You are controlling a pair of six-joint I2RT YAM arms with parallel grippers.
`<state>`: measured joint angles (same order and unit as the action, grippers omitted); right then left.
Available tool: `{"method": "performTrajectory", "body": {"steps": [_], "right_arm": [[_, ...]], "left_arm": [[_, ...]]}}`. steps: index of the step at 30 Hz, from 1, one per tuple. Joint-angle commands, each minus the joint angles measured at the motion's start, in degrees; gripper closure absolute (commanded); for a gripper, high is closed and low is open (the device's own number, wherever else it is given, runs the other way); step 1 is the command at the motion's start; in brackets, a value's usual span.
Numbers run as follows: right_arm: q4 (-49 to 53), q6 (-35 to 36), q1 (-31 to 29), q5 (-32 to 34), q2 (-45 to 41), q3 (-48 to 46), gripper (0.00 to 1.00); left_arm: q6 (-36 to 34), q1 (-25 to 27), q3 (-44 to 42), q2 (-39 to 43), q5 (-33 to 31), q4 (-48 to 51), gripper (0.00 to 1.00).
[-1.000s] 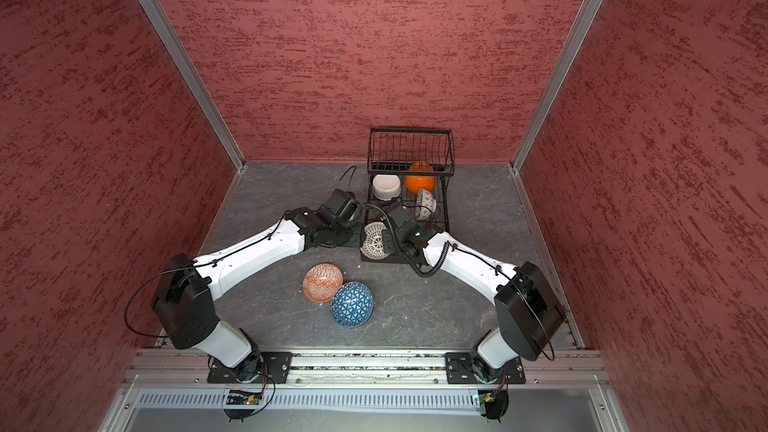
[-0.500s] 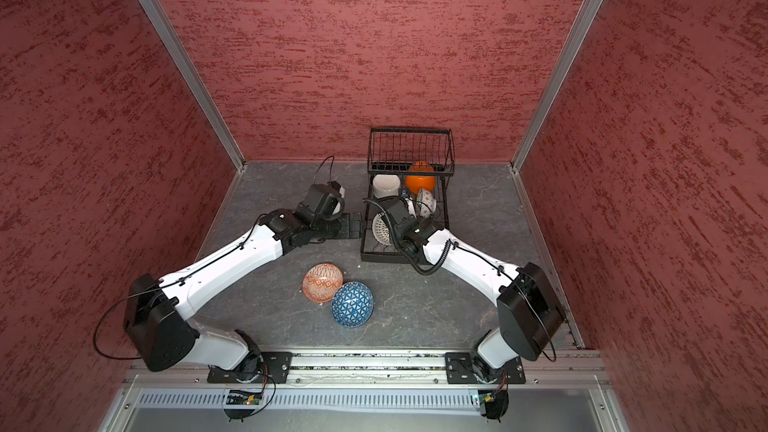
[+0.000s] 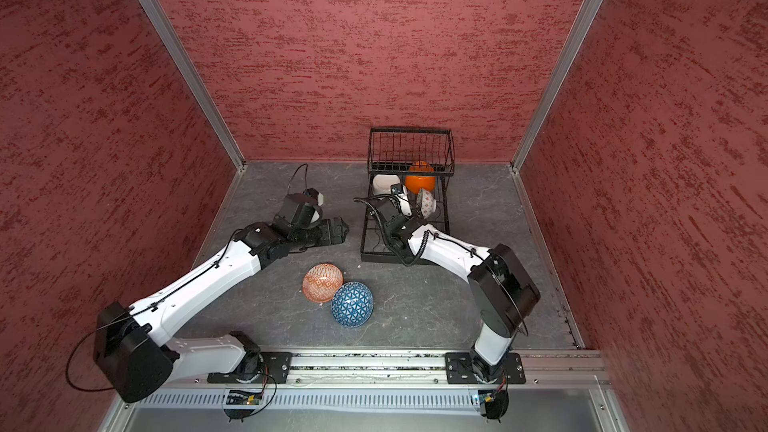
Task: Load the bowls into the dish rack
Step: 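Close the right gripper on the red-white bowl rim while the left gripper holds it, then carry the red-white bowl into the rack with the right gripper while the left draws back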
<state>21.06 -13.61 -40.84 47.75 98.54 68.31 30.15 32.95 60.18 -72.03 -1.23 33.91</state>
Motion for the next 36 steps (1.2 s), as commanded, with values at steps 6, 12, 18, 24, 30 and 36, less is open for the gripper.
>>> {"method": "performTrajectory", "body": {"steps": [6, 12, 18, 24, 30, 36], "right_arm": [[-16.0, 12.7, 0.0, 10.6, 4.3, 3.5, 1.0], [-21.5, 18.6, 0.3, 12.8, 7.8, 4.6, 1.0], [-29.3, 26.5, 0.9, 16.1, 10.8, 4.4, 1.0], [-35.2, 32.0, 1.9, 17.4, 11.8, 3.7, 1.0], [-40.8, 37.9, 2.8, 18.4, 13.9, 3.7, 1.0], [-45.4, 42.4, 3.3, 18.9, 16.2, 3.4, 1.0]], "left_arm": [[0.1, -2.3, -2.4, 2.9, 0.9, -0.7, 0.0], [0.1, -3.9, -3.7, 4.1, 1.2, -0.8, 0.0], [-0.3, -5.4, -4.0, 4.8, 1.8, -0.5, 0.0], [-0.5, -6.7, -4.7, 5.1, 2.5, -0.5, 0.0], [-0.5, -7.3, -5.1, 5.3, 2.7, -0.5, 0.01], [-0.6, -7.8, -5.2, 5.3, 3.0, -0.5, 0.01]]}}
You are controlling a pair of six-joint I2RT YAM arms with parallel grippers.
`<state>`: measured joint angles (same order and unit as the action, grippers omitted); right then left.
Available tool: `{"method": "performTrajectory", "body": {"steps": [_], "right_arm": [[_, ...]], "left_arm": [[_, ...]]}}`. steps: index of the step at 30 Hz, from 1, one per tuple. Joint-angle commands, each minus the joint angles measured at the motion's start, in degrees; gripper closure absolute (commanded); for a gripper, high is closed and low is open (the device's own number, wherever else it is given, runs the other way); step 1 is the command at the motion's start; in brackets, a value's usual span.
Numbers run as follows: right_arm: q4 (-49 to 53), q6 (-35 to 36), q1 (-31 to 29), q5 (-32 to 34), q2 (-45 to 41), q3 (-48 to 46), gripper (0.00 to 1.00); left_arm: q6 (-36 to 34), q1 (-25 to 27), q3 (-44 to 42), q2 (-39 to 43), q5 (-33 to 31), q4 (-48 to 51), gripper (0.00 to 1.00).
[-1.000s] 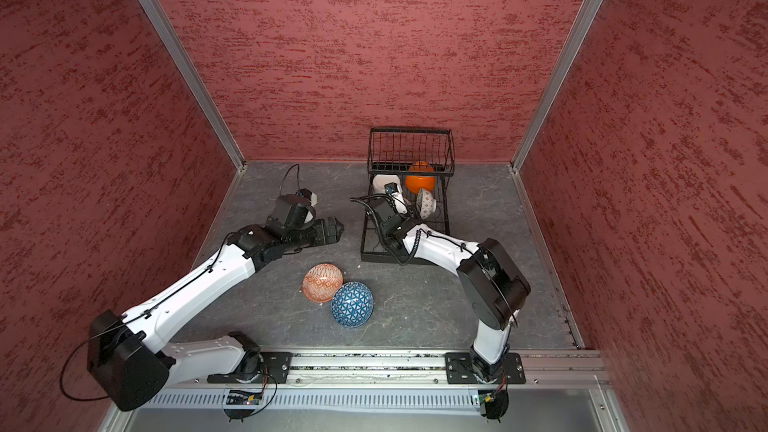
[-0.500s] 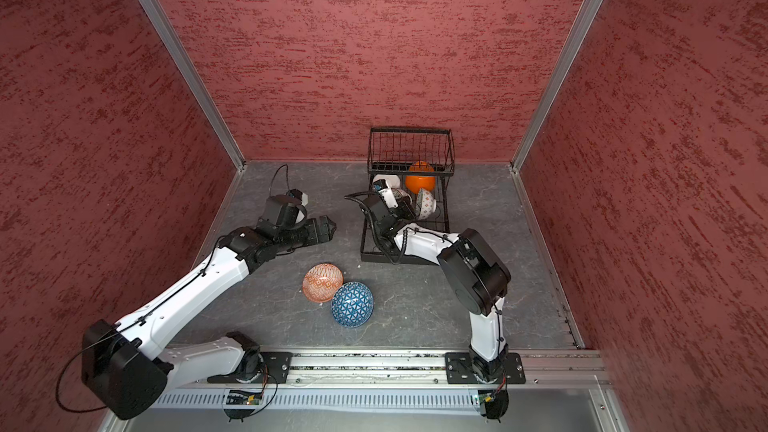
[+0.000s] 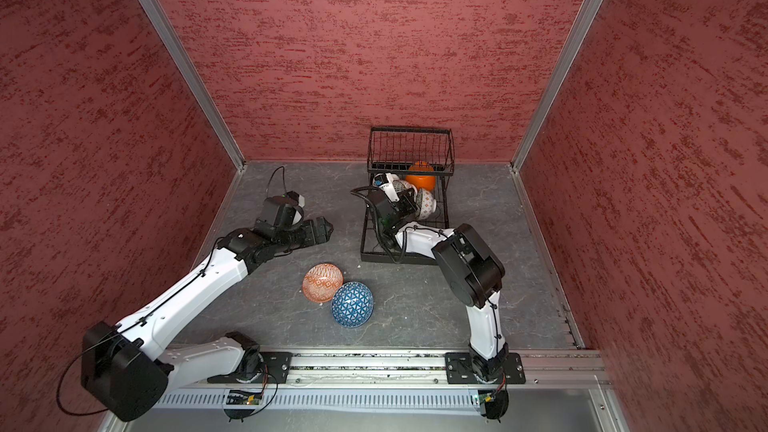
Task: Load the bowls into the dish rack
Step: 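Carry the red-white bowl into the rack with the right gripper while the left draws back, then lower the red-white bowl upright into a rack slot beside the green-patterned bowl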
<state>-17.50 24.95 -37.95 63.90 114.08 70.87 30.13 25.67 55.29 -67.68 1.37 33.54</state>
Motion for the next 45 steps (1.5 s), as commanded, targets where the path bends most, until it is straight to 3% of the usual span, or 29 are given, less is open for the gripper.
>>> {"method": "performTrajectory", "body": {"steps": [1, 16, 45], "right_arm": [[-7.4, 4.3, 0.5, 2.8, 0.9, 0.8, 1.0], [-16.3, 14.4, 1.1, 5.3, 5.1, 0.1, 1.0], [-17.2, 19.0, 0.7, 8.9, 9.4, 0.1, 1.0]], "left_arm": [[-0.6, -0.6, -0.3, 0.9, 0.3, -0.1, 0.01], [-1.0, -1.6, -0.6, 0.8, 1.1, -0.2, 0.01], [-1.3, -2.5, -0.7, 0.8, 2.3, -1.0, 0.01]]}}
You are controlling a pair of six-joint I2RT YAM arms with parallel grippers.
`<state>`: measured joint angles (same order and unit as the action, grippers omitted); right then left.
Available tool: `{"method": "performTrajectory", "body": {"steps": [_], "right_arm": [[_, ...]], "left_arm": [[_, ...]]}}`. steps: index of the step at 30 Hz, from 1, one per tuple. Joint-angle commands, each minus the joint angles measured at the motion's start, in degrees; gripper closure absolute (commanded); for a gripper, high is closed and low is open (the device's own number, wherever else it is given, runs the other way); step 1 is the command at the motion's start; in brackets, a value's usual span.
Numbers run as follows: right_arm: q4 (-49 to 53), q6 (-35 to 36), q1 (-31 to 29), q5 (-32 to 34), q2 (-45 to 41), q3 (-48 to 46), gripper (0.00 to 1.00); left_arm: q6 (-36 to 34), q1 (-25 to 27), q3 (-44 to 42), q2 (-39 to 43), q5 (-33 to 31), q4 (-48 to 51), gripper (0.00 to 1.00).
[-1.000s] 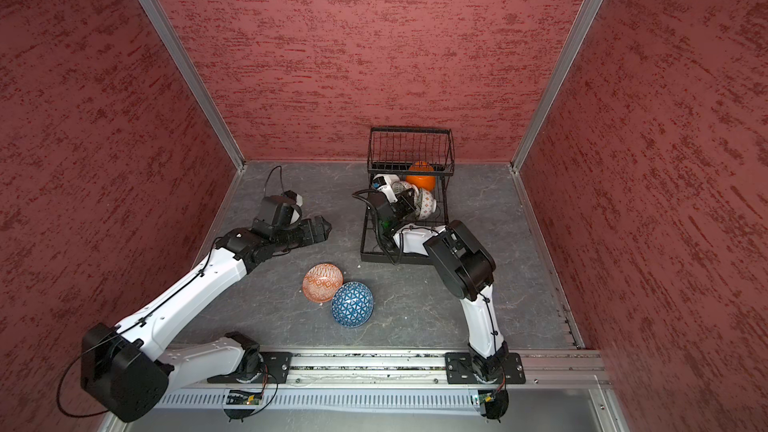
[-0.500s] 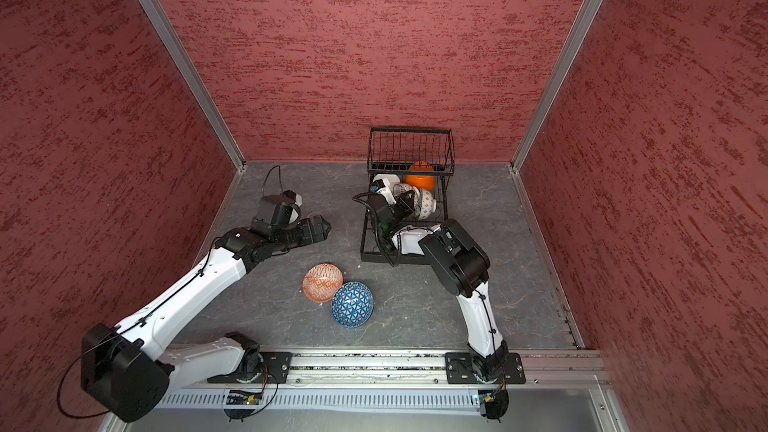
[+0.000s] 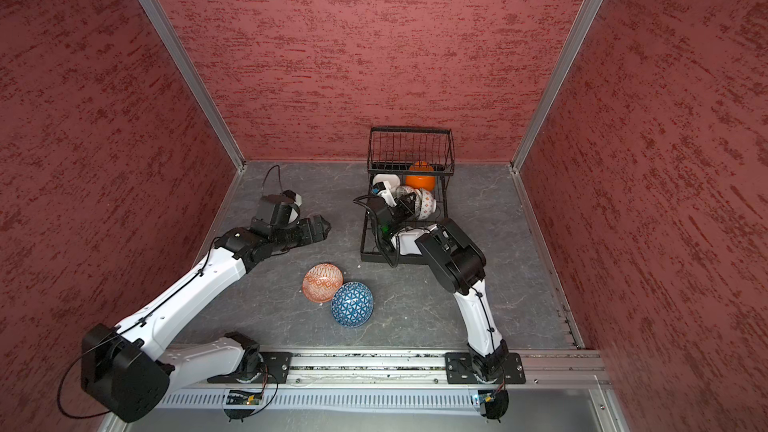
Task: Load the bowls into the dish rack
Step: 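Lower the red-white bowl upright into a rack slot beside the green-patterned bowl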
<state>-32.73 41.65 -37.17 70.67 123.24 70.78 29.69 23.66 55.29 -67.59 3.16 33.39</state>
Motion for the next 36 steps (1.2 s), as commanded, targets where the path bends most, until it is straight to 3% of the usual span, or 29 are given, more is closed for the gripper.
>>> {"method": "performTrajectory", "body": {"steps": [1, 5, 12, 17, 36], "right_arm": [[-1.4, 2.2, -0.3, 2.1, 0.3, 0.4, 1.0], [3.2, -0.5, -1.1, 2.1, 0.4, 1.5, 1.0], [27.3, -20.0, -1.6, -1.5, -0.6, 7.9, 1.0], [36.6, -27.3, -1.7, -4.0, -0.2, 11.6, 1.0], [46.9, -37.6, -1.7, -9.8, -0.9, 15.7, 0.89]], "left_arm": [[-0.9, -0.5, -0.8, 0.8, 0.4, -0.9, 0.01], [-0.7, -0.5, -1.1, 0.9, 0.5, -1.1, 0.01], [-0.7, -0.6, -1.5, 0.6, 0.7, -1.4, 0.0], [-0.6, -0.7, -1.8, 0.7, 0.8, -1.5, 0.01], [-0.4, -0.8, -2.0, 0.4, 1.3, -1.8, 0.01]]}}
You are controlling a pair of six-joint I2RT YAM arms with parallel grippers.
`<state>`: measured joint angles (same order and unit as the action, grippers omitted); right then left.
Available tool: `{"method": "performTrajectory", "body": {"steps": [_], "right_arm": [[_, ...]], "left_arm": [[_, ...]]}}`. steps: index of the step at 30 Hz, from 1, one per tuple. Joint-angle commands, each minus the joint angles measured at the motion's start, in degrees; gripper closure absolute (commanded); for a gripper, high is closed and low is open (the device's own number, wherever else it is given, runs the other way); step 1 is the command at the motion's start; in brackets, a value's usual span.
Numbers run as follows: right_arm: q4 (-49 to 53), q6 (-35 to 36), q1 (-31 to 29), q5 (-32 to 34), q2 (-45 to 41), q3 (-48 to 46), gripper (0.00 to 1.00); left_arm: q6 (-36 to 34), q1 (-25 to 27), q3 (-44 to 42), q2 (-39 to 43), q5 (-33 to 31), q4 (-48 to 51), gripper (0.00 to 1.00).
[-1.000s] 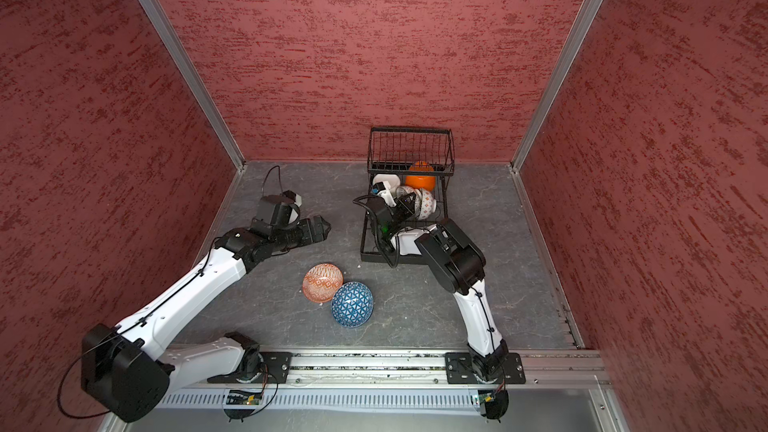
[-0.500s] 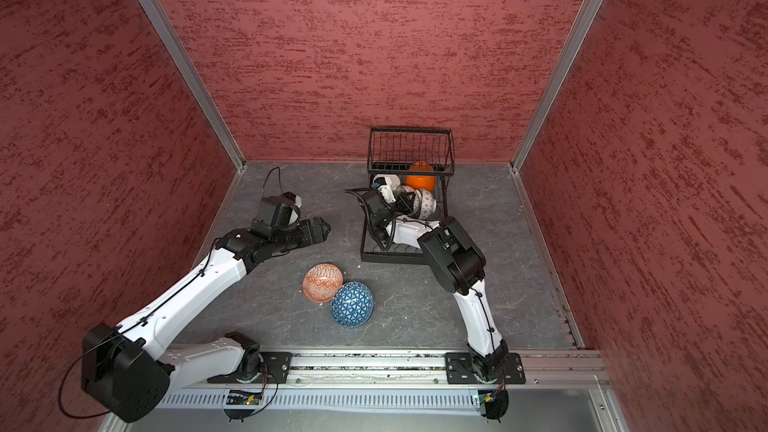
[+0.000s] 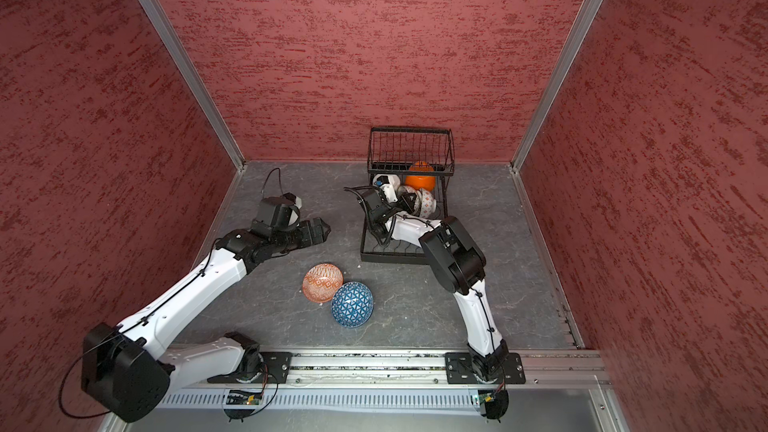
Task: Load the bowls into the dish rack
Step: 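Lower the red-white bowl upright into a rack slot beside the green-patterned bowl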
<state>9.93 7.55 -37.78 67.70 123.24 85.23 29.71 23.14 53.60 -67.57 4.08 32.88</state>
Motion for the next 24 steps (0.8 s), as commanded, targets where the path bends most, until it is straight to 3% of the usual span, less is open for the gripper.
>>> {"method": "performTrajectory", "body": {"steps": [1, 19, 24], "right_arm": [[4.6, -3.8, -1.1, -7.2, -0.9, 1.6, 0.89], [8.7, -7.2, -1.3, -9.7, -0.9, 4.7, 0.73], [10.1, -9.0, -1.3, -11.0, -1.9, 4.5, 0.63]], "left_arm": [[-0.4, -0.3, -0.3, 0.4, 0.4, -1.3, 0.01], [-0.4, -0.3, -0.6, 0.3, 0.6, -1.5, 0.0], [-0.8, -0.3, -0.2, 0.0, 0.8, -1.2, 0.0]]}}
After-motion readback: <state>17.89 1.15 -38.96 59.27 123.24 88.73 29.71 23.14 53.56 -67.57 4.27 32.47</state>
